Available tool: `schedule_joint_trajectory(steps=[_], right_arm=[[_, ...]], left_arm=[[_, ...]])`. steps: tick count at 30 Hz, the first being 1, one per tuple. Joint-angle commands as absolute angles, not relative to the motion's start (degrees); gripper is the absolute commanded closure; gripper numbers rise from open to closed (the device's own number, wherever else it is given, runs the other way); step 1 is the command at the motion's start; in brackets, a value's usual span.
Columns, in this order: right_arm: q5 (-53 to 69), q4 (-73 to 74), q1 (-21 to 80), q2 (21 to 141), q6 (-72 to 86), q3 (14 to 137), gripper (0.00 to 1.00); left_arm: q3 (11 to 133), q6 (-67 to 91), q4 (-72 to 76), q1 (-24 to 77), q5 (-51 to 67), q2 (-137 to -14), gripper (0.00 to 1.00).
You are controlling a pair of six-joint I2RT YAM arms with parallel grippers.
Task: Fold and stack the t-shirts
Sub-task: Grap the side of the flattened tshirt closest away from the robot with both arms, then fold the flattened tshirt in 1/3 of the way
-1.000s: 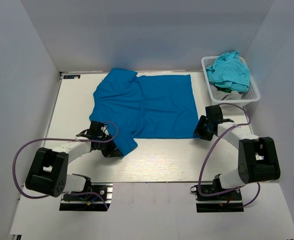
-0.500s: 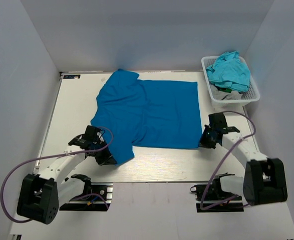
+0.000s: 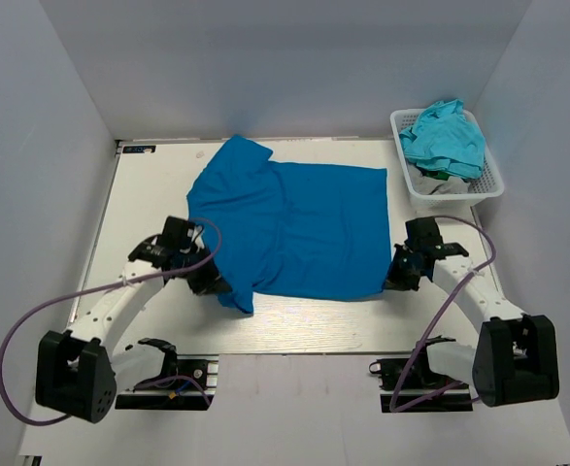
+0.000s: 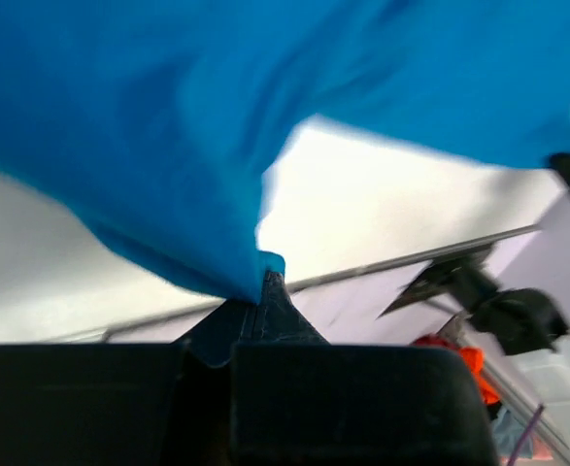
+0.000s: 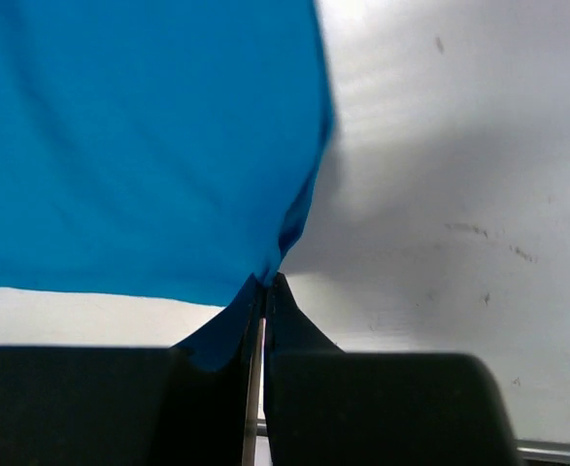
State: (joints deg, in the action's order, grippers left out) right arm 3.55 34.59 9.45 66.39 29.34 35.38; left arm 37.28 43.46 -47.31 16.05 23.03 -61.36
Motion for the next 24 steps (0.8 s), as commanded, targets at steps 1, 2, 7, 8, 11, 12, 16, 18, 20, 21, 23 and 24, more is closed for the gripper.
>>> schedule_joint_trajectory(steps=[1, 2, 7, 8, 11, 12, 16, 18, 20, 21, 23, 24], right_arm=[[5.6, 35.5, 9.7, 68.5, 26.1, 41.5, 1.00], [5.7, 35.7, 9.8, 68.9, 25.8, 42.1, 1.00], [4.8, 36.8, 9.6, 72.4, 25.4, 48.1, 1.00], [4.6, 36.8, 9.4, 73.9, 25.4, 49.6, 1.00], [3.3, 38.1, 9.5, 77.1, 25.8, 53.9, 1.00], [3.1, 38.9, 9.4, 77.9, 25.8, 54.7, 1.00], [2.2, 40.7, 9.2, 83.5, 25.7, 62.1, 1.00], [2.3, 41.4, 9.3, 85.4, 25.4, 63.7, 1.00], [2.2, 41.4, 9.0, 87.3, 25.2, 66.4, 1.00], [2.0, 41.4, 9.2, 87.7, 25.2, 67.1, 1.00], [1.7, 41.9, 8.9, 90.0, 24.9, 69.8, 1.00], [1.7, 42.0, 8.8, 90.7, 24.9, 70.6, 1.00]], left_arm=[[45.3, 40.9, -42.5, 15.6, 22.4, -65.6, 1.00], [48.7, 40.2, -41.7, 15.6, 22.4, -67.0, 1.00], [61.1, 37.1, -40.2, 15.0, 20.7, -77.5, 1.00], [62.5, 36.6, -39.4, 15.0, 20.7, -79.0, 1.00], [68.6, 35.8, -38.8, 15.0, 19.3, -85.0, 1.00], [70.3, 35.8, -38.8, 15.0, 18.6, -86.5, 1.00], [79.3, 34.1, -40.3, 14.5, 17.1, -92.4, 1.00], [83.6, 33.5, -41.8, 14.5, 14.9, -94.7, 1.00], [85.9, 32.9, -43.1, 13.9, 14.2, -97.8, 1.00], [87.6, 32.3, -43.7, 13.3, 14.2, -98.6, 1.00], [89.2, 31.7, -44.2, 12.7, 13.6, -101.0, 1.00], [90.9, 31.7, -44.2, 12.7, 13.1, -101.8, 1.00]])
